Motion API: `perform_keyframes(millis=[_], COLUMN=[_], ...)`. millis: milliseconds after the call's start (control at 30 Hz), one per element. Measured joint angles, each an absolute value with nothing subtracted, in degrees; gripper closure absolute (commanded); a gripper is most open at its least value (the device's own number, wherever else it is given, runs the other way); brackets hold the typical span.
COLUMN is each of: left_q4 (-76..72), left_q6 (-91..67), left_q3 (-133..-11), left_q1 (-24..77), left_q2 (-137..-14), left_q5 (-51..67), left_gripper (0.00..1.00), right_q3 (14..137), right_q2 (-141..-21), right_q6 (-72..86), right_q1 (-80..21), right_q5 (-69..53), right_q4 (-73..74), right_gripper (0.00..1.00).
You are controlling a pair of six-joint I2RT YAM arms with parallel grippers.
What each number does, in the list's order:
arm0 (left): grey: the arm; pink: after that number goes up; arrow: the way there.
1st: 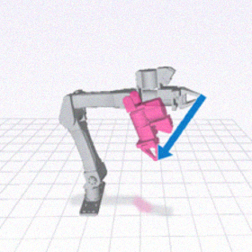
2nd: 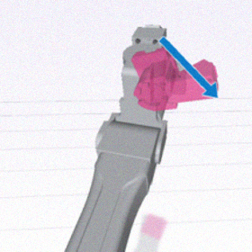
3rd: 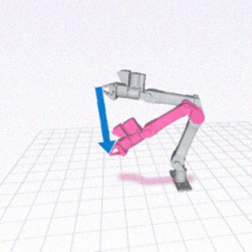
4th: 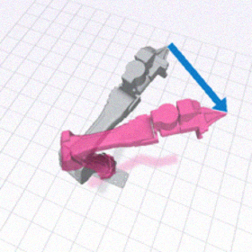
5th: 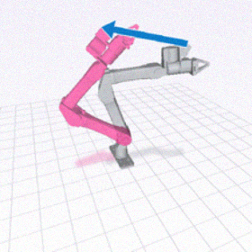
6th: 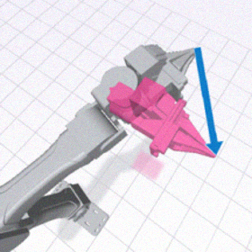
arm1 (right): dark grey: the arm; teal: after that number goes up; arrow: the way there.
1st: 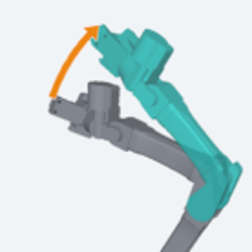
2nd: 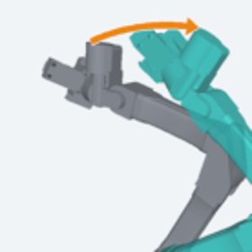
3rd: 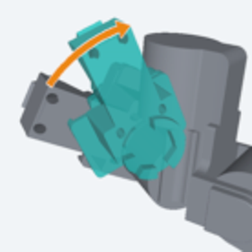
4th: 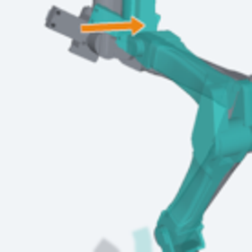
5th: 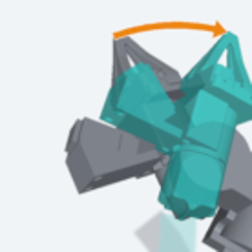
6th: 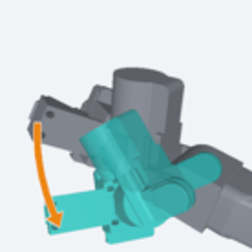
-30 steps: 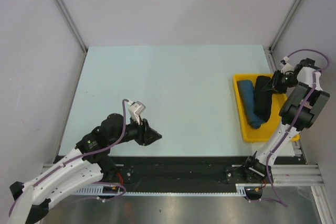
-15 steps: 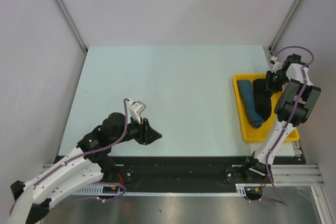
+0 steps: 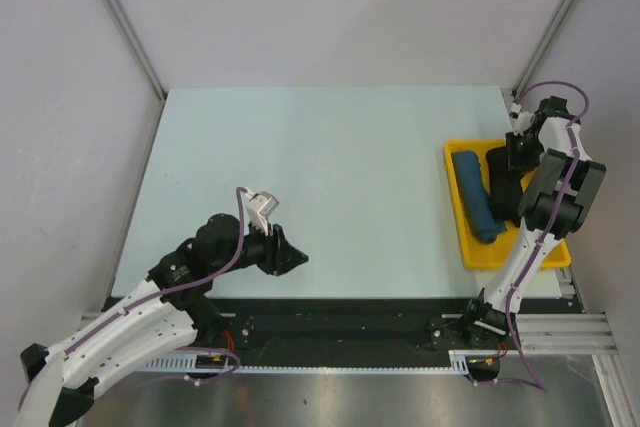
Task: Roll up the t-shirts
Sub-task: Place the T-shirt in the bin.
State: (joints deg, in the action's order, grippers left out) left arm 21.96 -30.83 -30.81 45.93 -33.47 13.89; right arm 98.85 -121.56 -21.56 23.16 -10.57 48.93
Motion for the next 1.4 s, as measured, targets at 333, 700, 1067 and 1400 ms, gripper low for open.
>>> perform_keyframes(millis=[333,700,1067,1400], left_q4=[21.98,21.96,21.58,20.6], left_q6=[-30.83,-30.81,-30.76,-30.37], left_q3=[-30.81,-30.81,-30.79,-30.63], left_q1=[45.58,45.34,44.6,43.29], left_q2=[-33.8,-33.41,-32.99,-33.76], left_q5=[13.69,13.76,14.41,15.73], left_gripper=[0.55,0.55,0.54,0.46], right_q3=[96.88,85.36,84.64,88.31], right_q2=[-121.23,-113.45,-112.9,-113.08], right_q6=[-24.03,-25.58,-24.08,-18.37], right_q1=[19.53,16.25,15.38,15.77], right_q5=[-4.29,-2.22,-1.98,-2.2], right_q4=[44.71,36.01,36.01,41.58], right_gripper=[1.0,0.99,0.7,0.58])
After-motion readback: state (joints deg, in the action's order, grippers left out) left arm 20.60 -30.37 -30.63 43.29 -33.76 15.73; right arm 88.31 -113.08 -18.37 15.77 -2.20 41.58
